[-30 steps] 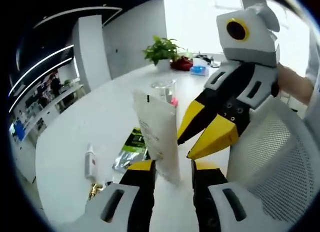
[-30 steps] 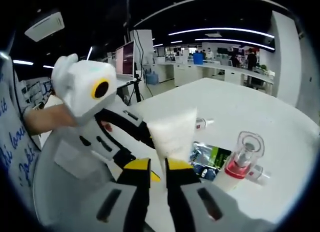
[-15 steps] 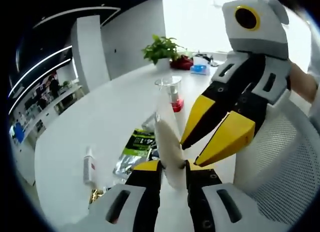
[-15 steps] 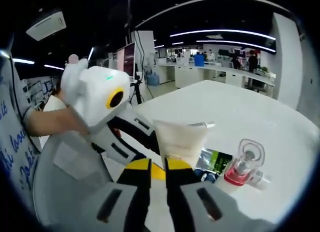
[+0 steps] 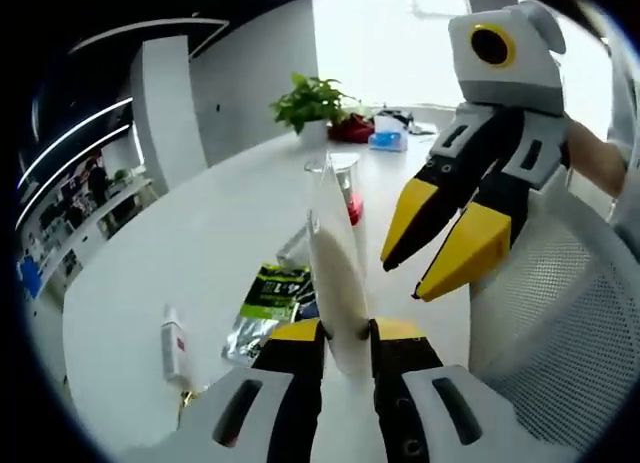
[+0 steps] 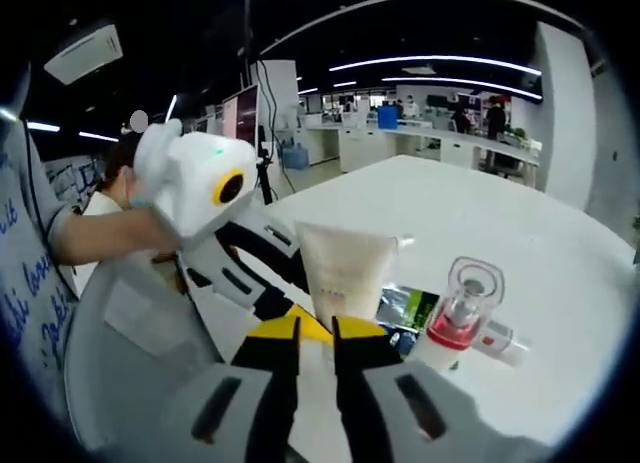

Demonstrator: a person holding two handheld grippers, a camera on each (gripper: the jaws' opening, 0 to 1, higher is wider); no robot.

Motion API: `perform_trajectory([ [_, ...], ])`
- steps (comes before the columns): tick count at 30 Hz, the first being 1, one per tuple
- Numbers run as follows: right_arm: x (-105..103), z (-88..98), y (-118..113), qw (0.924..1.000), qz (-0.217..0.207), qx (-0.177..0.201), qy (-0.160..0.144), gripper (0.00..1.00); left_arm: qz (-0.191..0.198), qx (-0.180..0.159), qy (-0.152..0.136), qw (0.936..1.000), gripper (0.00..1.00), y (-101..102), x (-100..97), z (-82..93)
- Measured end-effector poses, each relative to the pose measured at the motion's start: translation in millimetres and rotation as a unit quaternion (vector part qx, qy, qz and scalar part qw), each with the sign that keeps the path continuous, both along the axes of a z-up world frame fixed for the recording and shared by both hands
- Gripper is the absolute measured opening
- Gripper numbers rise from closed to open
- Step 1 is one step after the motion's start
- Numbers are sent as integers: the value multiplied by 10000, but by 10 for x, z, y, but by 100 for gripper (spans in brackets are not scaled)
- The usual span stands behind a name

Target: Arrange the skincare products in the storage area until every visible bottle or jar stands upright without overlapping.

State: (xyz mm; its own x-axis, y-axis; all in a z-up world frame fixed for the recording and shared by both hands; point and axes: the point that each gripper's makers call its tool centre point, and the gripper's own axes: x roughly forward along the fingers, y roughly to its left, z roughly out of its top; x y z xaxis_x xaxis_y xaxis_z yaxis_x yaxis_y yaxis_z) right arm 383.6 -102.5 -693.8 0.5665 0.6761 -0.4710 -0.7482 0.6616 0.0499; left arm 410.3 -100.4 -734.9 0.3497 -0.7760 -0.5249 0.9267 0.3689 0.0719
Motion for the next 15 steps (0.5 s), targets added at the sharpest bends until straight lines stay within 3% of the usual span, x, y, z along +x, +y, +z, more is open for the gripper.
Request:
perform_trajectory([
  [15, 25, -22, -442, 9981, -604, -141, 25, 19, -571, 14, -132, 9983, 13, -94, 124, 1],
])
